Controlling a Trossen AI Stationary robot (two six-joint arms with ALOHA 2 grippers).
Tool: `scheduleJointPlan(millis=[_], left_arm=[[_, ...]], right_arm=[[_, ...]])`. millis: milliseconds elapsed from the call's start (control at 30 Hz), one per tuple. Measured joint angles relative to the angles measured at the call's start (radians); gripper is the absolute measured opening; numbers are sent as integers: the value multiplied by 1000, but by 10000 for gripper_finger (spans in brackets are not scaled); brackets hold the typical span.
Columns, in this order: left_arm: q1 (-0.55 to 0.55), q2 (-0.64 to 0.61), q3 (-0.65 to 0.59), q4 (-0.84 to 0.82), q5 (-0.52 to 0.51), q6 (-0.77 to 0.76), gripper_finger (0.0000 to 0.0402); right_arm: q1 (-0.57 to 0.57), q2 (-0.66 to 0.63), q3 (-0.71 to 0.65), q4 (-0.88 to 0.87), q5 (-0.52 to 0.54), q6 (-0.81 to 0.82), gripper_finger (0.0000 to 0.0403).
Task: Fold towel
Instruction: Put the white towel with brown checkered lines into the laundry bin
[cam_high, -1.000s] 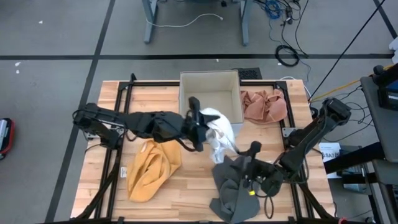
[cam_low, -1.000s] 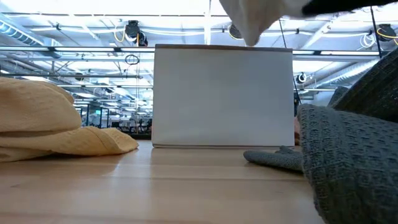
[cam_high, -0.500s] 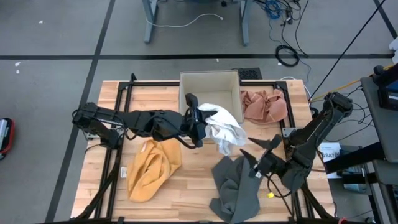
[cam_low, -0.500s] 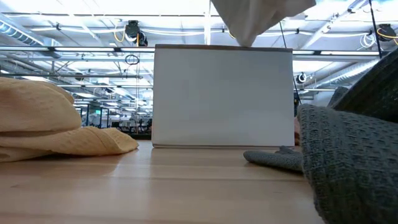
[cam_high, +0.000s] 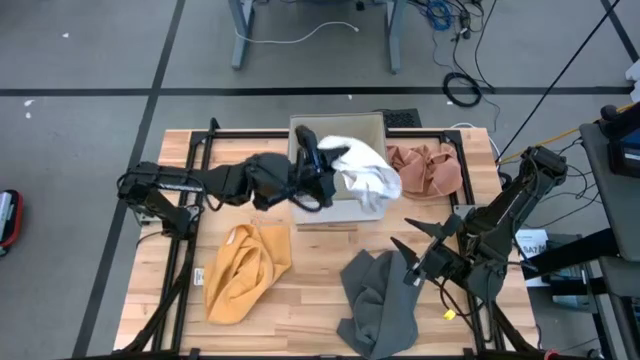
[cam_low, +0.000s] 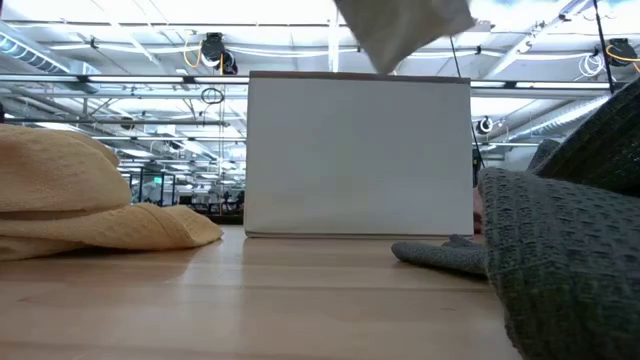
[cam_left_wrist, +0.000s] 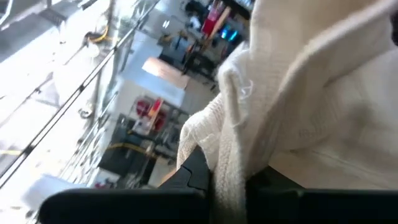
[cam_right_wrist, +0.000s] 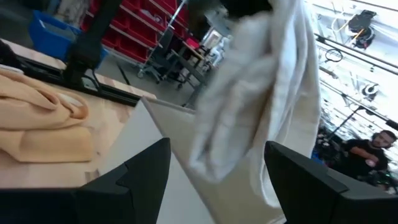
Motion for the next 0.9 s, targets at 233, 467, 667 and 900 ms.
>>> scheduleJointPlan(millis=[233, 467, 667, 900], left_arm=[[120, 1, -1, -110, 9, 11, 28], [249, 10, -1, -200, 235, 9, 28], [349, 52, -2, -266, 458, 19, 28], [439, 149, -2, -247, 578, 47, 28]], right_arm=[[39, 0, 0, -6, 2, 41, 249], [53, 0, 0, -24, 2, 87, 249], [53, 0, 1, -76, 0, 159, 249], [53, 0, 2, -129, -2, 227, 249]])
